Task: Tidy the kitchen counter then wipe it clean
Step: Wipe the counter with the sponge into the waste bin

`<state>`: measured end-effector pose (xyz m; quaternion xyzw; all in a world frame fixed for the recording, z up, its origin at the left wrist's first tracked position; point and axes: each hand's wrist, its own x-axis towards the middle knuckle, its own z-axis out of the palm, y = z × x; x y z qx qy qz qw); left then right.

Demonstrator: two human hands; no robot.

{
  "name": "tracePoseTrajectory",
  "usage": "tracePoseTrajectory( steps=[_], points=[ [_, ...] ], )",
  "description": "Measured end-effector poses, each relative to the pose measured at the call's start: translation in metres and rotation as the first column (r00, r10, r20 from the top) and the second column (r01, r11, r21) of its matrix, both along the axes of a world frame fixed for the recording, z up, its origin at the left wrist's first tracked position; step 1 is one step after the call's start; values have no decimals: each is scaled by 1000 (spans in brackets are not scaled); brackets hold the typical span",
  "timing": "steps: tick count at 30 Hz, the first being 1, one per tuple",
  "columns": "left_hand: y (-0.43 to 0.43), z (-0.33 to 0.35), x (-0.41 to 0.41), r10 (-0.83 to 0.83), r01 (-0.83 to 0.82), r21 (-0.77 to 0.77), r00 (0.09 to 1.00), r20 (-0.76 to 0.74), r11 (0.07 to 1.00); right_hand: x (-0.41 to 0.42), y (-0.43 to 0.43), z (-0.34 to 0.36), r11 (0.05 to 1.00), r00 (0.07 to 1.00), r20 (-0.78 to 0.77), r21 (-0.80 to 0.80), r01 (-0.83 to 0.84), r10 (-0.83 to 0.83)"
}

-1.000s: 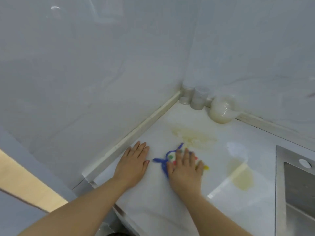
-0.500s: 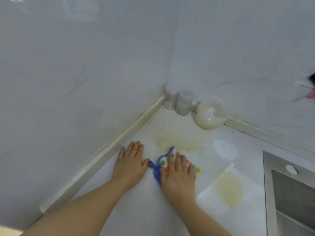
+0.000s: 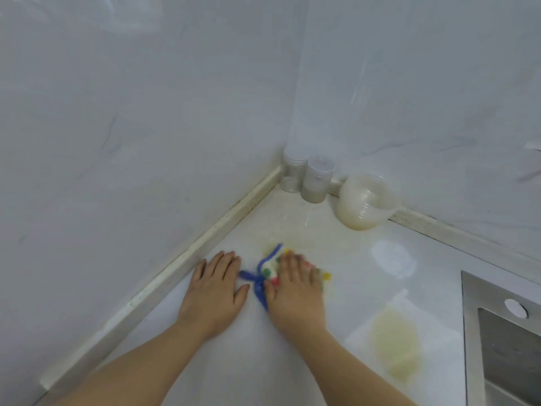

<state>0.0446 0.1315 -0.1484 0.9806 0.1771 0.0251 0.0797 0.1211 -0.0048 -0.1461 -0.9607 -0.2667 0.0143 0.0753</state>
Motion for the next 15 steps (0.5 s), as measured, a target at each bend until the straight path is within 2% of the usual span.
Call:
tracePoseTrajectory(
  steps=[1,3,4,5,8,10,12,13,15],
  points=[
    [0,-1,0,1,-1,-12,1000,8,1000,-3,4,-3,994,994,17,27,-104,104],
    [1,-1,0,-8,9,-38,1000,28,999,7,-5,-6,986,986,14,5,-166,166],
    [1,1,-1,-7,9,-38,999,43,999,16,-15,-2,990,990,-10,-3,-138,138],
    [0,3,-2,-3,5,-33,999,46,999,28,-25,0,997,997,29,22,-75,75],
    [-3,5,-4,23,-19,-50,997,75,999,52,-38,10,975,973,-52,-23,222,-223],
    [-1,3,-5,67,-55,-103,990,121,993,46,-25,8,967,965,-55,-2,257,-256],
    [1,2,-5,104,-82,-163,986,130,983,19,3,3,994,994,-34,37,103,-101],
    [3,0,-3,128,-88,-202,973,194,976,6,17,-3,998,1000,3,61,-27,27],
    [4,3,-4,225,-155,-295,950,219,943,-17,29,-5,961,961,-7,11,-276,276]
  ],
)
